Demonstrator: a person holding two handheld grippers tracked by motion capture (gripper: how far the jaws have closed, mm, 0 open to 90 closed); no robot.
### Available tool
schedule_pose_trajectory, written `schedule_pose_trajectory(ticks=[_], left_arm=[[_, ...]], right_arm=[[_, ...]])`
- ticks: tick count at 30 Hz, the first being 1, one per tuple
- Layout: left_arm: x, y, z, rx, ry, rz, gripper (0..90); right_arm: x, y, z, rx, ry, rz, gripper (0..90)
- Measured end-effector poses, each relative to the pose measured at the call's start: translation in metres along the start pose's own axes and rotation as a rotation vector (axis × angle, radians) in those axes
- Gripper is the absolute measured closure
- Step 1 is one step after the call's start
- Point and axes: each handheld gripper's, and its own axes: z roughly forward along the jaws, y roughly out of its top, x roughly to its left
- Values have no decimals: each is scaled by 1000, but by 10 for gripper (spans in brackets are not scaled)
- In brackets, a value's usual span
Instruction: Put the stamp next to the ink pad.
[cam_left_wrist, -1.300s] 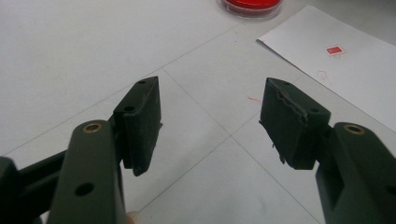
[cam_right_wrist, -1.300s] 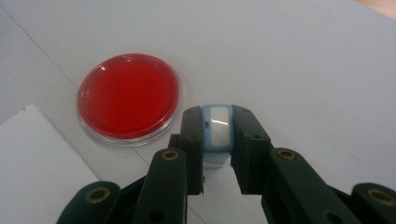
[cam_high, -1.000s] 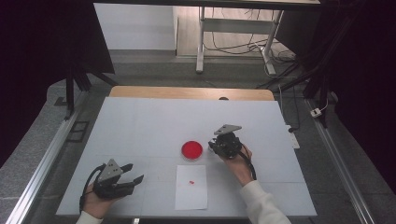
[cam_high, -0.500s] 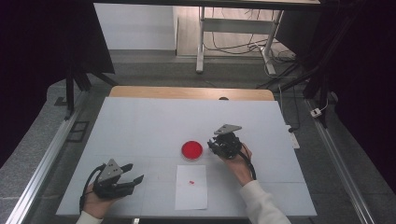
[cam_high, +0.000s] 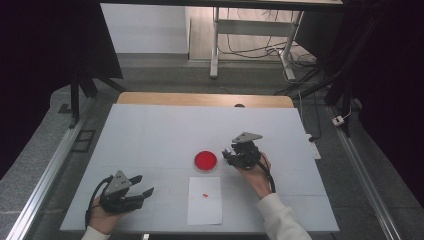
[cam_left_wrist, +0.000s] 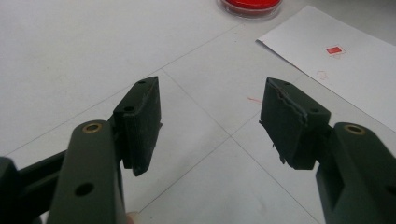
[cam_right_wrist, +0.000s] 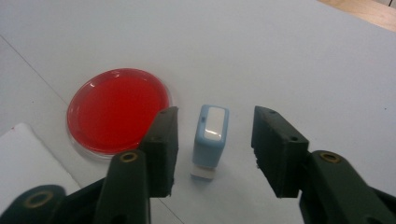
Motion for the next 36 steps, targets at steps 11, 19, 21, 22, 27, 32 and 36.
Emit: schedule_pose_trajectory(ticks=[11,19,21,22,27,32,36], left_arm=[[1,0,0,-1,0,-4,384],[1,0,0,-4,-4,-6,384],[2,0,0,-3,-5,-3,384],[2,0,1,-3,-7,-3,384],[3,1,3,-1,-13,1,384],[4,2,5,0,-21,5,384],[3,3,6,1,-21,7,384]], right_arm=[[-5,-2,-11,-37,4,14,409],[-6,-17,-36,-74,21,-9,407],[-6,-24,-44,-78,21,-14,408],[-6,-28,-49,-88,31,-20,408],[-10,-55,-73,-113,40,-24,409],[-16,-79,-96,-124,28,-26,408],[-19,-92,-112,-136,33,-24,410]])
